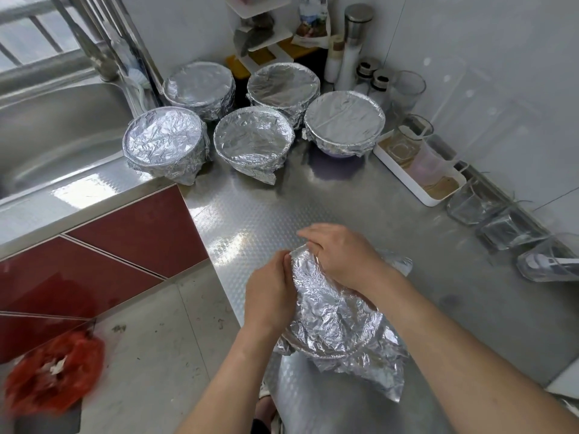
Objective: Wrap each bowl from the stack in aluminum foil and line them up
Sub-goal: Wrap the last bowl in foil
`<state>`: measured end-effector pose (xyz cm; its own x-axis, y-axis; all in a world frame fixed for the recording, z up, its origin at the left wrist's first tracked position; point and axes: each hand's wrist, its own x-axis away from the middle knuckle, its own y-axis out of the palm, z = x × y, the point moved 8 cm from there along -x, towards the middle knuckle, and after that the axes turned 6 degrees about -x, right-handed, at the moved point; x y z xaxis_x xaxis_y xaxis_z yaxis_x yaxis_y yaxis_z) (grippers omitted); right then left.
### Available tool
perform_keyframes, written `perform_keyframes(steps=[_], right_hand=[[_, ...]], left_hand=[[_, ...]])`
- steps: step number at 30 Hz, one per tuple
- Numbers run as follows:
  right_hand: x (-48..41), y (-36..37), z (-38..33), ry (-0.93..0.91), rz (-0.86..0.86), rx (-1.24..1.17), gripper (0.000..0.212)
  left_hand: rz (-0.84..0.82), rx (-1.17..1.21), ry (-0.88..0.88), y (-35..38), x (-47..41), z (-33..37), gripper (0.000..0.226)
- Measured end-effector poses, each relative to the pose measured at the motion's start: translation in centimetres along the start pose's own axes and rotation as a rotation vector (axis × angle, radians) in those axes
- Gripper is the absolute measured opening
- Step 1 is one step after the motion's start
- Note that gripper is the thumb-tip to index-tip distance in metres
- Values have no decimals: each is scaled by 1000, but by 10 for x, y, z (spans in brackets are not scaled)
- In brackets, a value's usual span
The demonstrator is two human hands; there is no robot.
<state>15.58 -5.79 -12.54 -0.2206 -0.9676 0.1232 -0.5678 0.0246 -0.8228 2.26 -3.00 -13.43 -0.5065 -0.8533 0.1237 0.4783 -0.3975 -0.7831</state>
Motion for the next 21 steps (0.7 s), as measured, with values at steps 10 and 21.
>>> perform_keyframes(steps=[10, 21], right_hand=[[82, -41, 37, 380, 700, -399, 34], [116, -9, 53, 592, 820, -571, 59]], left_hand=[[130, 80, -336, -24, 28, -15, 43], [-52, -7, -278, -23, 32, -9, 46]])
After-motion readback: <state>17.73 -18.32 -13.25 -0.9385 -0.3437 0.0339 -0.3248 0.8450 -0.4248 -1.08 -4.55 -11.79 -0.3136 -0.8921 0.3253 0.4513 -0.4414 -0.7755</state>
